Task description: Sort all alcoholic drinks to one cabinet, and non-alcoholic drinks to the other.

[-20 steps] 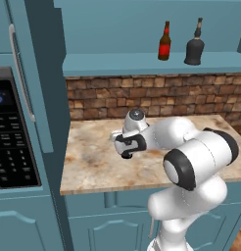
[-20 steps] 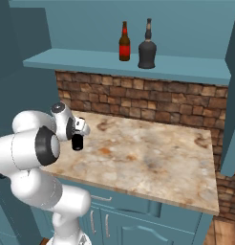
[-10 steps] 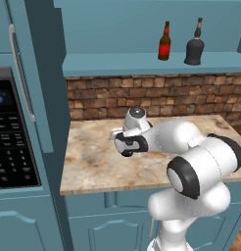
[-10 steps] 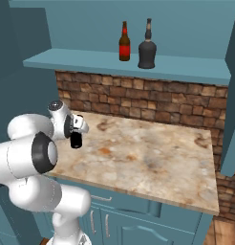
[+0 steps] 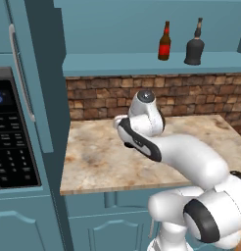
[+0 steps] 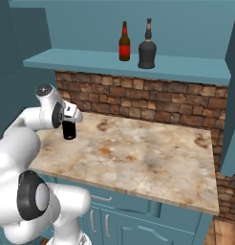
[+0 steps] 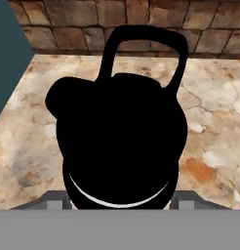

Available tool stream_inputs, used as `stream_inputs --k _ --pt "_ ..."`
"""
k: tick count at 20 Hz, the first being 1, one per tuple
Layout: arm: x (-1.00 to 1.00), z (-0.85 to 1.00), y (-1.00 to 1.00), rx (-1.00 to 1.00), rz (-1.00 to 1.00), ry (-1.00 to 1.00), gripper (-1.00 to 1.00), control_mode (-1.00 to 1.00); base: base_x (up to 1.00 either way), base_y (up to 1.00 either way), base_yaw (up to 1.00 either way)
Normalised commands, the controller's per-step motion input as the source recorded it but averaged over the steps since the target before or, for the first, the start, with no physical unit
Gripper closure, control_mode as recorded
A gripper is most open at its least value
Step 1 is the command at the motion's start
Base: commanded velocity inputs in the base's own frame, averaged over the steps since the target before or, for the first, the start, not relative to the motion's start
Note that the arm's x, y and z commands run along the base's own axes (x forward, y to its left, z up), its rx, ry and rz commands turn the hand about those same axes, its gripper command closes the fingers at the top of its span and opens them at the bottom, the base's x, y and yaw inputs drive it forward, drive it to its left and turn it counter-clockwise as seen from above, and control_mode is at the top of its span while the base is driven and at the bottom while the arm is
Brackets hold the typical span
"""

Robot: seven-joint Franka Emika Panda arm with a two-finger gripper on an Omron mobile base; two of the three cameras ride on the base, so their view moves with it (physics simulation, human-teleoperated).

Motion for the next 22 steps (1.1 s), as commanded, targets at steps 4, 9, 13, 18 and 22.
stream_inputs --k 4,9,13,18,22 --pt "-0.67 0.91 -0.02 0.0 0.0 0.0 1.0 -1.0 0.0 0.0 0.0" --pt "-0.72 0.54 -0.22 0.0 0.02 -0.01 1.0 -1.0 0.0 0.0 0.0" --pt "-0.79 0.11 -0.47 0.0 0.14 -0.06 1.0 -1.0 0.0 0.0 0.0" --pt "-0.65 0.53 -0.2 0.0 0.08 -0.01 1.0 -1.0 0.0 0.0 0.0" --pt "-0.56 0.32 -0.09 0.0 0.04 0.0 1.0 -1.0 0.0 0.0 0.0"
